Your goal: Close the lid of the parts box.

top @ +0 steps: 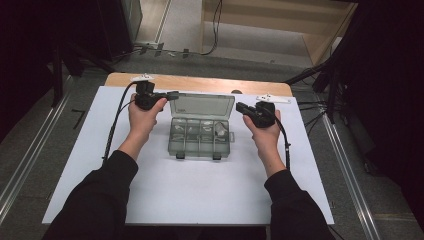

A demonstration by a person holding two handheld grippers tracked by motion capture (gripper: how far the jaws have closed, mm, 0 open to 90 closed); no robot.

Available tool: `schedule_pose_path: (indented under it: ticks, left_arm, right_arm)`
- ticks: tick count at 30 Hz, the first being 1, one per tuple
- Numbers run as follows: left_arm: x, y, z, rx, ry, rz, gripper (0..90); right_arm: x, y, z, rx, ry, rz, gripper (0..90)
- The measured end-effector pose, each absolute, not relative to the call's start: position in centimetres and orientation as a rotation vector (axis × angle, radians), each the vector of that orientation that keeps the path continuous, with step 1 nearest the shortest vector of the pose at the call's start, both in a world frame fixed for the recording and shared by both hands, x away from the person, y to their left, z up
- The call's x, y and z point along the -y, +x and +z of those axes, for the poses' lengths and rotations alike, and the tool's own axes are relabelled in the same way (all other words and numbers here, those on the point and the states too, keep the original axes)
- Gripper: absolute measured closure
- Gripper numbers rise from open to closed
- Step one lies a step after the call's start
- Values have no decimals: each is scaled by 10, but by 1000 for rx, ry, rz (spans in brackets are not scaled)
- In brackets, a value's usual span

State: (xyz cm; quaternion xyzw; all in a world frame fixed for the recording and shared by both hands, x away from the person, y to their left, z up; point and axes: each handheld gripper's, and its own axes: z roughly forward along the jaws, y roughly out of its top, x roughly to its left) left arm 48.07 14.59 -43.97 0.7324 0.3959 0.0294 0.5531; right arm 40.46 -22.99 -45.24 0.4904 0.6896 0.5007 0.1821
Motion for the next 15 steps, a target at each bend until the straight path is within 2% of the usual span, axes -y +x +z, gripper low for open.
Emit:
schedule_pose_path:
  ticks: [15]
  left_arm:
    - [-150, 462, -435, -891, 1709, 37, 891]
  right_arm:
    - [223, 397, -442, -1912, 1425, 1469, 875]
